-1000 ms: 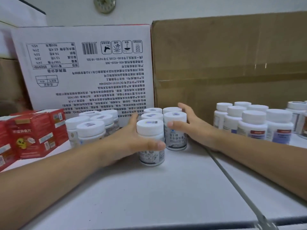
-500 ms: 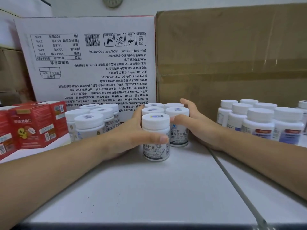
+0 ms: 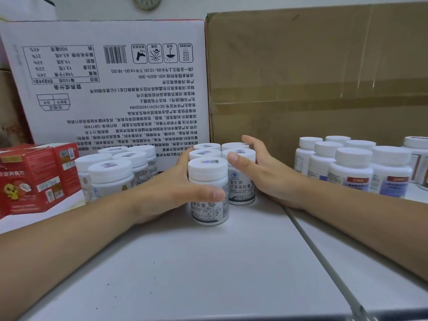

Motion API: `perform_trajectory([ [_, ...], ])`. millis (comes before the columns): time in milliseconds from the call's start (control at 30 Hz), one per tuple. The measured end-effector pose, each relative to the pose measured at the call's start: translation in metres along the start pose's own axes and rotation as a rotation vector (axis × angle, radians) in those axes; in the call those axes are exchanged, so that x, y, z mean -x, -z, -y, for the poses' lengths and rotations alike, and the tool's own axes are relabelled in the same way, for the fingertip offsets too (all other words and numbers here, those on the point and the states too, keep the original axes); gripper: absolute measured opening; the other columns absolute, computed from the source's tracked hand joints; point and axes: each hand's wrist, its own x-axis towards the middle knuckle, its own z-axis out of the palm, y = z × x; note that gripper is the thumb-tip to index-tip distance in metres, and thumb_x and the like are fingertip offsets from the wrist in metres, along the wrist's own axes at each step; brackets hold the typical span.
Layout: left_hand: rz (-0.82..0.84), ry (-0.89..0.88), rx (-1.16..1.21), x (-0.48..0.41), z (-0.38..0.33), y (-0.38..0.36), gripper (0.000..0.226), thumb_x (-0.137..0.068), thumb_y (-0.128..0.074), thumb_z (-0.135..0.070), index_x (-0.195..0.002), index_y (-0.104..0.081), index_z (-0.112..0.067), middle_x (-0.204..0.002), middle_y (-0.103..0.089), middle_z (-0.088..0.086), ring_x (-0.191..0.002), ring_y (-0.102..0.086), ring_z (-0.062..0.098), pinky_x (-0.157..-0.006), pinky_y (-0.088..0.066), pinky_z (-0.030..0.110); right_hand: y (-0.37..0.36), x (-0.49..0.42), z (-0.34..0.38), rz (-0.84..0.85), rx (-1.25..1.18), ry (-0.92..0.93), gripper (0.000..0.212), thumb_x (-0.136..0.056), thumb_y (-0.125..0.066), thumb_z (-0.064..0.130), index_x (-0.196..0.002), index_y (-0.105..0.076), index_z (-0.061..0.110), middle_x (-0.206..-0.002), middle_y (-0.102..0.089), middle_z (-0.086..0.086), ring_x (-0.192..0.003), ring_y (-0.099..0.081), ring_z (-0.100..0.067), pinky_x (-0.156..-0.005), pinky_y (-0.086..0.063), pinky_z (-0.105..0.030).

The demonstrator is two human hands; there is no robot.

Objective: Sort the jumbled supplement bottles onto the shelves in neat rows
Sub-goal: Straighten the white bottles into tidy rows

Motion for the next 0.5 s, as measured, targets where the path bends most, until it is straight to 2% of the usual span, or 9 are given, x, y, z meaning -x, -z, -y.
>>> perform_trajectory([
  [133, -0.018, 0.001, -0.029, 0.0001, -0.0012, -0.001, 0.114, -0.056, -0.086, -0.04, -0.15, -0.024, -0.025, -0.147, -0.047, -0.013, -0.136, -0.045, 0.008, -0.116, -0.031, 0.043, -0.0004, 0.0001, -0.0006, 0.008, 0.023, 0.005, 0.112, -0.065, -0.051, 0.068, -0.154, 0.0, 0.025, -0.141, -0.037, 0.015, -0.124, -0.044, -0.004, -0.097, -0.03, -0.017],
  [300, -0.033, 0.014, -0.01, 0.0012, -0.0041, -0.0029, 0.115, -0.055, -0.085, -0.037, -0.15, -0.023, -0.022, -0.146, -0.048, -0.012, -0.134, -0.046, 0.005, -0.116, -0.032, 0.04, -0.0012, 0.0008, 0.0004, 0.015, 0.024, 0.011, 0.108, -0.068, -0.05, 0.064, -0.154, 0.001, 0.023, -0.138, -0.034, 0.017, -0.122, -0.042, -0.002, -0.096, -0.029, -0.015],
  [500, -0.016, 0.016, 0.001, 0.0027, -0.005, -0.0043, 0.114, -0.057, -0.085, -0.036, -0.151, -0.023, -0.022, -0.146, -0.047, -0.012, -0.135, -0.046, 0.006, -0.116, -0.031, 0.041, -0.0017, -0.0004, -0.0023, 0.001, 0.0, -0.002, 0.107, -0.069, -0.05, 0.066, -0.154, 0.0, 0.024, -0.149, -0.033, 0.01, -0.127, -0.041, -0.007, -0.098, -0.03, -0.018],
])
